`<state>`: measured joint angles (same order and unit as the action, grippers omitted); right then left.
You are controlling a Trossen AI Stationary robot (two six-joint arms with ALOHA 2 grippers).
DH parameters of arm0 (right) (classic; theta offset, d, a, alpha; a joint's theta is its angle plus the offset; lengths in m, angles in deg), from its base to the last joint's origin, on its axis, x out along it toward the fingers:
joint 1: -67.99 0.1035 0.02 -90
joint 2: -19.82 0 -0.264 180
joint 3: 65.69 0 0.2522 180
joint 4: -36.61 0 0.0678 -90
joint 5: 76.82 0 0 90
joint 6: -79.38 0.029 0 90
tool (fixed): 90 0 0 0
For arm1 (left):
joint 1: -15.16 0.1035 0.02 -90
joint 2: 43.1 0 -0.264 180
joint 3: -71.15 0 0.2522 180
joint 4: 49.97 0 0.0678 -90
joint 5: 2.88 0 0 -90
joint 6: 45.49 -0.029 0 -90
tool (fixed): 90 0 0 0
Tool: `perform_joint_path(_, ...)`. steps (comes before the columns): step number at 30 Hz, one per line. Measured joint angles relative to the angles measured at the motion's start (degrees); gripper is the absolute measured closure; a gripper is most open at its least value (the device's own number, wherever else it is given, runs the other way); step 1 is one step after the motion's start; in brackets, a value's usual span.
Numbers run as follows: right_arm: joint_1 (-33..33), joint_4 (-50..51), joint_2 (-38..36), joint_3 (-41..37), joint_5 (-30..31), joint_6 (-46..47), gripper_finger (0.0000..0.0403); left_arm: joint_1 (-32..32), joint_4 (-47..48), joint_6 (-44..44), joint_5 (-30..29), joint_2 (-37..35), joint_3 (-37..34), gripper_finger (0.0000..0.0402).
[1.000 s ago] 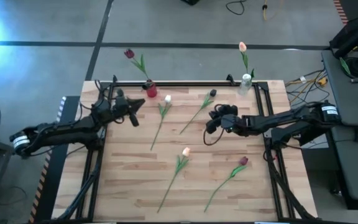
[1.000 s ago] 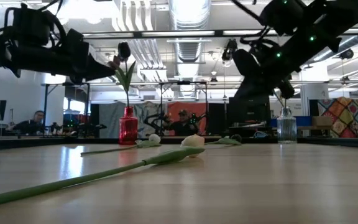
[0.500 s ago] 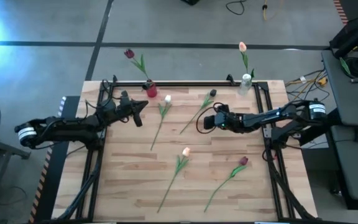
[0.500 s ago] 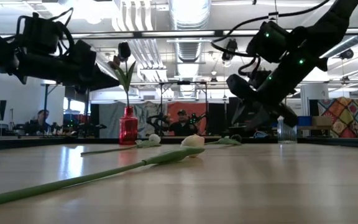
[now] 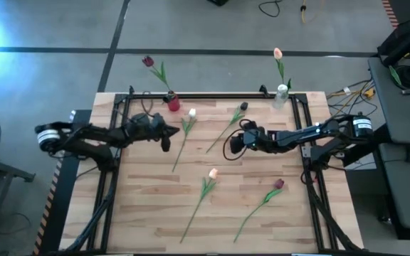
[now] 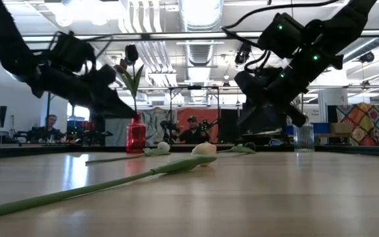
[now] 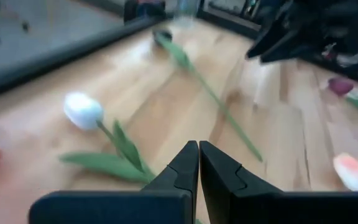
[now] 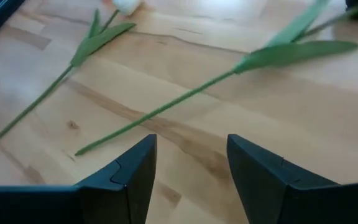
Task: Sort flowers into vase by color
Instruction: Put the white tulip into the transparent vase
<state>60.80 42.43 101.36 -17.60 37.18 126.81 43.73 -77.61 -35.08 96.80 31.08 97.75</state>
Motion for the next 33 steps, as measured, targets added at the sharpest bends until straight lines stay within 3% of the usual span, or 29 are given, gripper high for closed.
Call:
perform_joint_path(10, -0.08, -0.01, 0.0, 0.65, 0.61, -7.94, 0.0216, -8.41, 0.47, 12.54, -17.13, 13.17, 1.62, 0.0401)
perform_joint_path(19, -0.08, 0.23, 0.0, 0.65, 0.52, -11.94, 0.0216, -10.36, 1.58, 16.68, -17.23, 20.33, 8.02, 0.0356)
perform_joint_path(22, -0.08, 0.37, 0.0, 0.65, 0.51, -12.63, 0.0216, -10.9, 6.46, 16.84, -17.93, 22.67, 11.68, 0.0329)
perform_joint_path(26, -0.06, 0.37, 0.0, 0.65, 0.51, -13.8, 0.0216, -11.03, 14.3, 19.11, -23.02, 24.84, 16.3, 0.0303)
perform_joint_path(33, -0.06, 0.34, 0.0, 0.65, 0.53, -14.17, 0.0216, -11.03, 17.63, 19.02, -24.04, 25.86, 18.56, 0.0308)
